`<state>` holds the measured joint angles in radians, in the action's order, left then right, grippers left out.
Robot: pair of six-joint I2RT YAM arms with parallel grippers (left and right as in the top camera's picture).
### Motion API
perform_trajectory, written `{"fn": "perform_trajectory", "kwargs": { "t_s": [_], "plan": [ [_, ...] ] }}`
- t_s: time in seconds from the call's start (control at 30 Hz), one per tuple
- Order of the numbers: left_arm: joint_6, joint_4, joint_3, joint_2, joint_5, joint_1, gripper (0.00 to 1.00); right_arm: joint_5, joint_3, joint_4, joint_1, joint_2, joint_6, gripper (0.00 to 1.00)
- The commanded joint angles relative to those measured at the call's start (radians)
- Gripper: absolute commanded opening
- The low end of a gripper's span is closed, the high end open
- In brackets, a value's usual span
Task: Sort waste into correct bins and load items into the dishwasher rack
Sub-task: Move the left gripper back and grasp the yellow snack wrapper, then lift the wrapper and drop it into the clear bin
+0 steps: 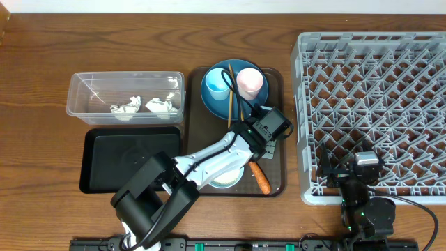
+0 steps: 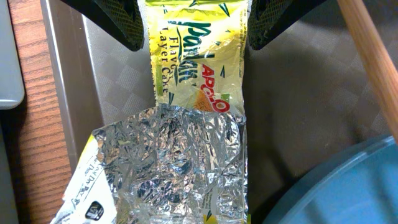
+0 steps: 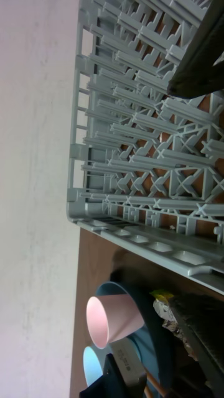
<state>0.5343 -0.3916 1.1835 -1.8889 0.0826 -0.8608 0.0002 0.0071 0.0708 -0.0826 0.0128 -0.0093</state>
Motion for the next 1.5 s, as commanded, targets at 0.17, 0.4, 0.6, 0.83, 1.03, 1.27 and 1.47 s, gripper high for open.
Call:
{"fn": "perform_trajectory", "kwargs": {
  "t_s": [0.17, 0.4, 0.6, 0.83, 1.03, 1.27, 1.47],
  "plan": [
    [-0.005, 0.020, 0.011, -0.063, 0.042, 0.004, 0.56, 0.003, -0.002, 0.004, 0.018, 0.001, -0.011, 0.99],
    [-0.029, 0.043, 0.012, -0.077, 0.042, 0.004, 0.43, 0.003, -0.002, 0.004, 0.018, 0.001, -0.011, 0.99],
    [-0.029, 0.041, 0.012, -0.070, 0.034, 0.004, 0.24, 0.003, -0.002, 0.004, 0.018, 0.001, -0.011, 0.99],
    [-0.029, 0.039, 0.012, 0.018, -0.042, 0.004, 0.09, 0.003, -0.002, 0.004, 0.018, 0.001, -0.011, 0.99],
    [-0.018, 0.038, 0.012, 0.158, -0.150, 0.004, 0.06, 0.003, -0.002, 0.004, 0.018, 0.001, -0.011, 0.99],
    [0.012, 0.027, 0.012, 0.333, -0.171, 0.013, 0.06, 0.003, -0.002, 0.004, 0.018, 0.001, -0.011, 0.99],
    [0.008, -0.026, 0.012, 0.442, -0.035, 0.124, 0.07, 0.003, -0.002, 0.004, 0.018, 0.001, -0.011, 0.99]
  ]
}}
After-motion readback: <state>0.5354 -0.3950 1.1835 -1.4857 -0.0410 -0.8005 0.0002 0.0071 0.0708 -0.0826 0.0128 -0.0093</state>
